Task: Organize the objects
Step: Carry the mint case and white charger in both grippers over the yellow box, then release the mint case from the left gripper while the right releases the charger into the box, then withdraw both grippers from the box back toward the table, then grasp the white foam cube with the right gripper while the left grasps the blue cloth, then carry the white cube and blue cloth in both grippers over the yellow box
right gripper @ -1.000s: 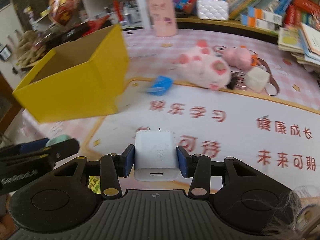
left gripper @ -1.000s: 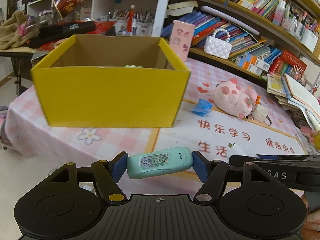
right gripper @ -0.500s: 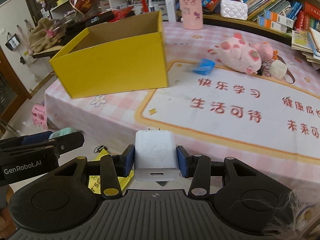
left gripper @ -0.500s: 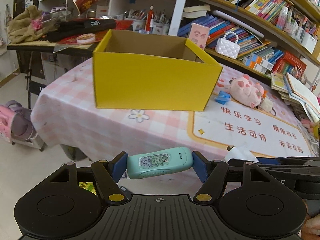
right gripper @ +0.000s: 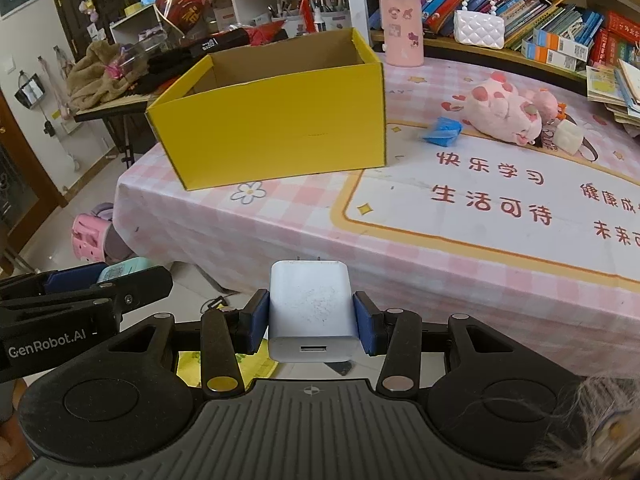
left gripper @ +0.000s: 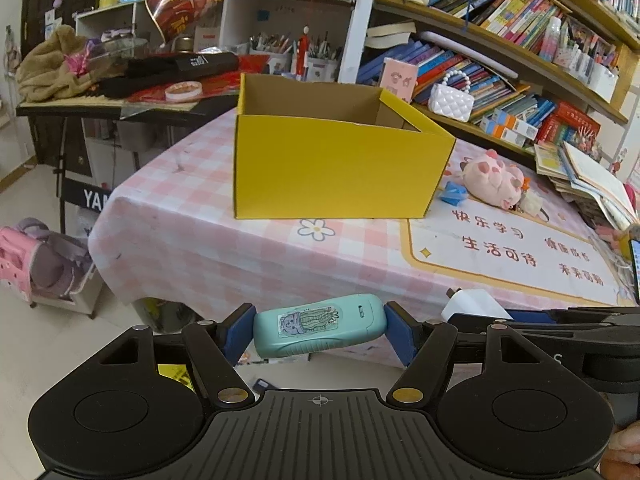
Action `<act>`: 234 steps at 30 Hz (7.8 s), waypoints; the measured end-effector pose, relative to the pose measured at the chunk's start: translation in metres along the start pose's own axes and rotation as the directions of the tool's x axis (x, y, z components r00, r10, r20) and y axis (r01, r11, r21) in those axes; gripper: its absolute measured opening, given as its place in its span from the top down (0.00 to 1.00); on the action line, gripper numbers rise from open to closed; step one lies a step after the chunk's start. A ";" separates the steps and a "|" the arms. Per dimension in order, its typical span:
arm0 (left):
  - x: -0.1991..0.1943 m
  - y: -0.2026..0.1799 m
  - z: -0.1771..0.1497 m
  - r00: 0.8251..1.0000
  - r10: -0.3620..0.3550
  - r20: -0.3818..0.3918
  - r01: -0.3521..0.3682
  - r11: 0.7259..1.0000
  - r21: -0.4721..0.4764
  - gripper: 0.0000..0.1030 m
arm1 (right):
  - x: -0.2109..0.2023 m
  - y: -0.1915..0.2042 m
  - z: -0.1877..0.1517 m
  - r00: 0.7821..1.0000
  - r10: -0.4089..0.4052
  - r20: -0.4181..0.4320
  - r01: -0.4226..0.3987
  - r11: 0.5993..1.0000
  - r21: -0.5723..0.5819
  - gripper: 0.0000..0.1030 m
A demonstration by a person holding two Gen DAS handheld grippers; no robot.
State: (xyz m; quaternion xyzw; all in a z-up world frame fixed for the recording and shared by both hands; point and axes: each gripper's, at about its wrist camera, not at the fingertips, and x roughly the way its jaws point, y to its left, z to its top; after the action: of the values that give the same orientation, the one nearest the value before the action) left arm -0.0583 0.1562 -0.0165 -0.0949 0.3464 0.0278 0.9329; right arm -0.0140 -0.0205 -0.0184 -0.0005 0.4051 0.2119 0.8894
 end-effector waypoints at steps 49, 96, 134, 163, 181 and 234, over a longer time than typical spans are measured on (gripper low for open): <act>0.140 -0.001 0.150 0.981 0.138 0.134 -0.145 0.988 0.046 0.32 | 0.150 -0.008 0.196 0.998 0.013 0.066 0.012 0.936 -0.353 0.60; 0.018 0.024 0.065 0.975 0.146 0.166 -0.142 0.989 -0.031 0.24 | 0.042 0.013 0.084 0.976 -0.141 0.166 0.162 0.979 -0.122 0.60; 0.034 -0.109 0.005 0.986 -0.166 -0.016 0.164 0.950 0.264 0.24 | -0.036 -0.086 -0.032 0.904 -0.426 0.040 0.411 0.890 0.195 0.57; 0.176 -0.231 0.105 0.998 -0.044 0.038 0.033 0.969 0.243 0.49 | 0.018 -0.257 0.082 0.896 -0.439 0.063 0.416 0.881 0.227 0.52; 0.272 -0.240 0.123 0.988 0.127 -0.090 -0.101 0.962 0.252 0.71 | 0.092 -0.328 0.154 0.928 -0.362 0.087 0.343 0.923 0.175 0.28; 0.059 -0.089 0.031 0.998 -0.050 -0.023 0.052 0.996 0.077 0.74 | -0.002 -0.106 0.030 0.983 -0.183 -0.002 0.182 0.974 0.135 0.62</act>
State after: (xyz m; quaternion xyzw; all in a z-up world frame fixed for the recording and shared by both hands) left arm 0.0167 0.0746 -0.0175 -0.0679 0.3544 -0.0104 0.9326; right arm 0.0470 -0.1122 -0.0149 0.0235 0.4120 0.1016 0.9052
